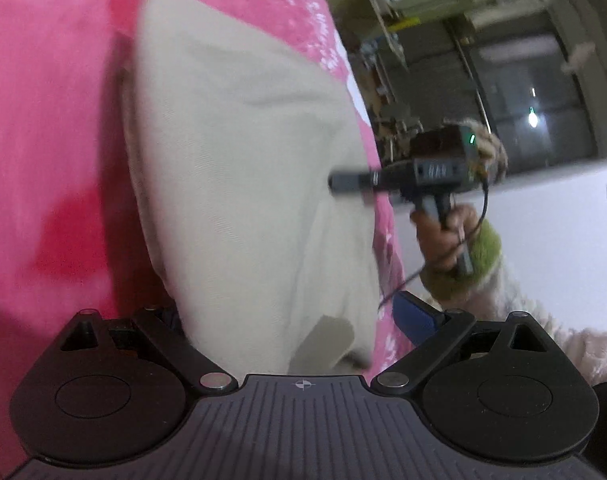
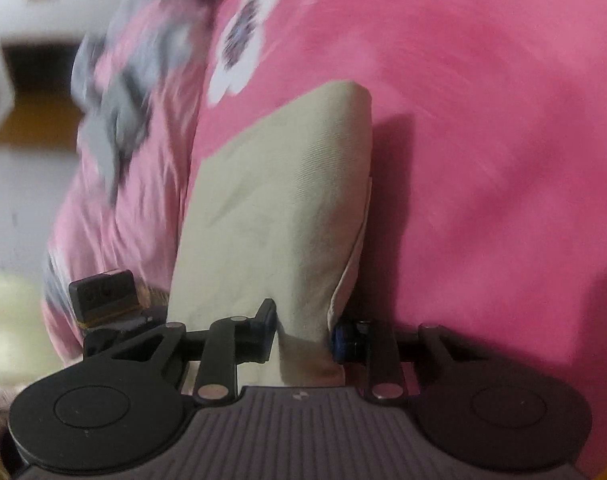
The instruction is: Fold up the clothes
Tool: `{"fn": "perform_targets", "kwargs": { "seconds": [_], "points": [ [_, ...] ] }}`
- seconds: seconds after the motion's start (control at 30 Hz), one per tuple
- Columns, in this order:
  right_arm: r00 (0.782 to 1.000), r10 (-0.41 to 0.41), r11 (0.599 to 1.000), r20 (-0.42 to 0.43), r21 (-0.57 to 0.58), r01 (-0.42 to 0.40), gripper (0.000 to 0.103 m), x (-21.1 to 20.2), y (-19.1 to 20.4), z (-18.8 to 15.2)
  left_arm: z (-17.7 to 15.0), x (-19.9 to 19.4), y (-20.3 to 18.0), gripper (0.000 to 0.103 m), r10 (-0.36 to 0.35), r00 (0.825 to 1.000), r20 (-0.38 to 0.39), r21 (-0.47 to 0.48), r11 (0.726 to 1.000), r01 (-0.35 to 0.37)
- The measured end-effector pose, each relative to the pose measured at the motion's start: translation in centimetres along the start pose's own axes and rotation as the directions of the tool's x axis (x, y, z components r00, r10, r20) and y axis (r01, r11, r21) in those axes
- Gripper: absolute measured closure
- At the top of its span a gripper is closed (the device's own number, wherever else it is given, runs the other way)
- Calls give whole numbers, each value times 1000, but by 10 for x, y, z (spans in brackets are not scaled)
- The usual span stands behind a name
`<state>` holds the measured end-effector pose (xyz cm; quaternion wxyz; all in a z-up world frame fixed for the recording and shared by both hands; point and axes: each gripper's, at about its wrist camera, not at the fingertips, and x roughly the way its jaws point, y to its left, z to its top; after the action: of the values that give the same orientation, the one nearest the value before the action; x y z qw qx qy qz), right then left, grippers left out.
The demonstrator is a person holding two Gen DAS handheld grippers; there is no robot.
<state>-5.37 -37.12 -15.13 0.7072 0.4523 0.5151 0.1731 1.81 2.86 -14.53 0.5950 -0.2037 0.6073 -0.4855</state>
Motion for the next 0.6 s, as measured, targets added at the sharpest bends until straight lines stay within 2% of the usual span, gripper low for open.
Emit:
{"fn": "perform_targets", "kwargs": {
  "seconds": [0.07,0.13,0.23,0.33,0.4,0.43,0.5,0.6],
  "points": [
    [998,-36,999,43,-19,37,56,-7,8,-8,-8,1,4,9,47,999,25,1,999,-47],
    [994,-71,997,87,-37,74,54,-14,15,-17,-12,-3,8,18,79,996,50,-9,997,-78],
    [981,-121,989,153,-60,131,51,-25,26,-29,-8,-24,9,18,123,985,123,-36,992,-119],
    [961,-168,979,219,-80,190,51,-35,38,-42,-5,-56,2,18,182,955,233,-41,983,-178],
    [944,-198,969,264,-91,229,51,-42,45,-50,-4,-74,-11,18,203,927,317,1,977,-214],
    [936,-198,961,291,-128,244,51,-49,55,-66,-3,-80,-19,18,210,910,358,33,971,-237],
    [923,-187,928,338,-248,279,52,-57,80,-102,0,-71,-36,18,201,908,367,111,960,-258],
    [913,-157,814,377,-474,336,54,-47,127,-147,3,-49,-58,22,202,909,365,226,928,-297]
  ]
}}
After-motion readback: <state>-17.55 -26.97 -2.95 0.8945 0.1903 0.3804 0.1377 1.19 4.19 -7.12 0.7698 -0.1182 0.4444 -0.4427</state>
